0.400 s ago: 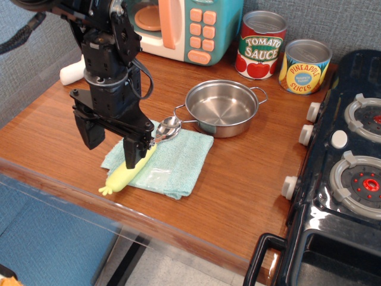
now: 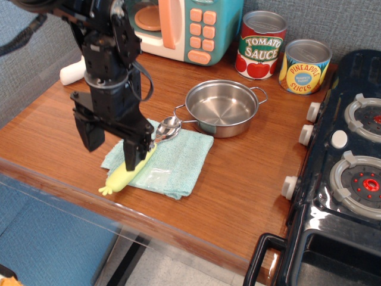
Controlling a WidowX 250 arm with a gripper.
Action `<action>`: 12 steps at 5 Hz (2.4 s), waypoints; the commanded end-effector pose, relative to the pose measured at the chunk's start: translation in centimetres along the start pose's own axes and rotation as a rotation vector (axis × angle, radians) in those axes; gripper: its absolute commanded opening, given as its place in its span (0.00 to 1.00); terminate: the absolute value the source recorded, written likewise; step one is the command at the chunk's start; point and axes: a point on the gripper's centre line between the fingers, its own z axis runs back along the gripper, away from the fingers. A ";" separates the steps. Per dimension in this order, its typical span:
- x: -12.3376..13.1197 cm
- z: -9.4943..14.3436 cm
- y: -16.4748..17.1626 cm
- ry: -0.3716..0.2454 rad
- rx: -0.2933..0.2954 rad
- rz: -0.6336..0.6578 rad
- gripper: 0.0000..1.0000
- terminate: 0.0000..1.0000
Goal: Move the pot to the left of the spoon
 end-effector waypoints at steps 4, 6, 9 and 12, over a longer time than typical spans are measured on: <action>13.6 1.9 -10.6 -0.120 -0.021 -0.131 1.00 0.00; 14.1 -1.4 -10.8 -0.068 -0.017 -0.123 1.00 0.00; 16.3 2.7 -7.7 -0.168 -0.049 -0.096 0.00 0.00; 10.0 7.1 2.4 -0.234 0.012 0.094 0.00 0.00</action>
